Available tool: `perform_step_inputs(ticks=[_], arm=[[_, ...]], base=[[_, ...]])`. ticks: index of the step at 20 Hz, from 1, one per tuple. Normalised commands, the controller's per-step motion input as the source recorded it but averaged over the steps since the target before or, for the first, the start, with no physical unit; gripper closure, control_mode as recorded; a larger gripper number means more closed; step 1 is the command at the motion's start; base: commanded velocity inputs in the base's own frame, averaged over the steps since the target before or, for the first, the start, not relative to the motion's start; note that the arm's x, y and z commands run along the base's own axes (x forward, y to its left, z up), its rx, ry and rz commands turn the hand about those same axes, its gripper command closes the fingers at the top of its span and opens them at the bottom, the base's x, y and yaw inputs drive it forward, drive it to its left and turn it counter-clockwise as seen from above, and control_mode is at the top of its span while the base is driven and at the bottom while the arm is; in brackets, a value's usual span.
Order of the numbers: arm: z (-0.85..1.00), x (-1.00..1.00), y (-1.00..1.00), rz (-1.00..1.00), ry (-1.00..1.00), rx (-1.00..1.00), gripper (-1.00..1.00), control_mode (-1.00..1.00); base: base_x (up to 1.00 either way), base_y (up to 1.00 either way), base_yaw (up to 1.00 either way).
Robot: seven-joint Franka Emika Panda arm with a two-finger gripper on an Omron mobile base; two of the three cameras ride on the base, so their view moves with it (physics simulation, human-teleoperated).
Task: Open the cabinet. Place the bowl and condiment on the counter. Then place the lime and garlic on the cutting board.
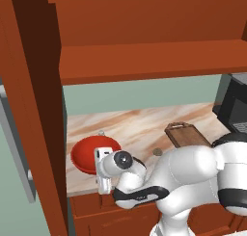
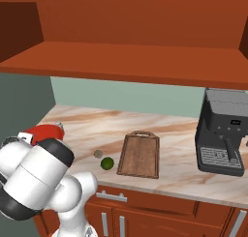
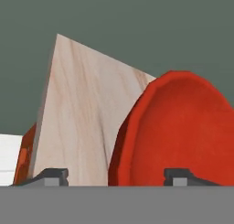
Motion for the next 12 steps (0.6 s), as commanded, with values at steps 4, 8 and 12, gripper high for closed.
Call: perform_step_inputs(ticks=[4, 8, 12], arm=[[0.01, -0.18, 0.00, 0.00, -0.05, 0.00, -1.00, -1.00], [0.08, -0.08, 0.00, 0.00, -0.08, 0.01, -1.00, -1.00], [0.50, -0.18, -0.04, 0.00, -0.10, 0.03, -1.00, -1.00]], base=[[0.00, 0.00, 0.00], [0.00, 0.00, 0.00], [0.00, 0.00, 0.00]])
